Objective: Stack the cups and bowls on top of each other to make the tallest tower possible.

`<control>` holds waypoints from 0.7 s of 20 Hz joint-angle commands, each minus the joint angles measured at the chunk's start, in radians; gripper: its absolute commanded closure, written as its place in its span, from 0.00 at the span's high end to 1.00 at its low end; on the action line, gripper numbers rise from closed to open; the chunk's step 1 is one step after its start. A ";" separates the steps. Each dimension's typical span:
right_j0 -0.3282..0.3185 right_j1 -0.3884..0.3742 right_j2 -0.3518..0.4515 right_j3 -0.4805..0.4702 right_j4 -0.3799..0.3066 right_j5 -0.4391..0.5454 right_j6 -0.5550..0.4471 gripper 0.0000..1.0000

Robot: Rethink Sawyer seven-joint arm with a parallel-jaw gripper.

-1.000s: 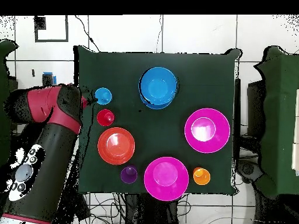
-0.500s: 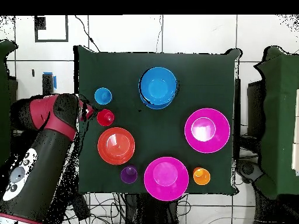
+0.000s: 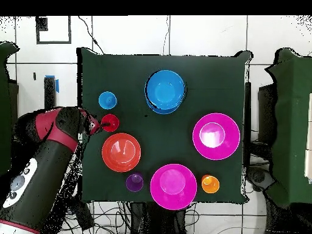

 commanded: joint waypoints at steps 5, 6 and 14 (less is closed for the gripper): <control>0.001 0.089 0.088 0.048 0.063 -0.095 0.289 1.00; 0.002 0.094 0.089 0.041 0.068 -0.098 0.290 1.00; 0.003 0.108 0.099 0.015 0.118 -0.107 0.275 1.00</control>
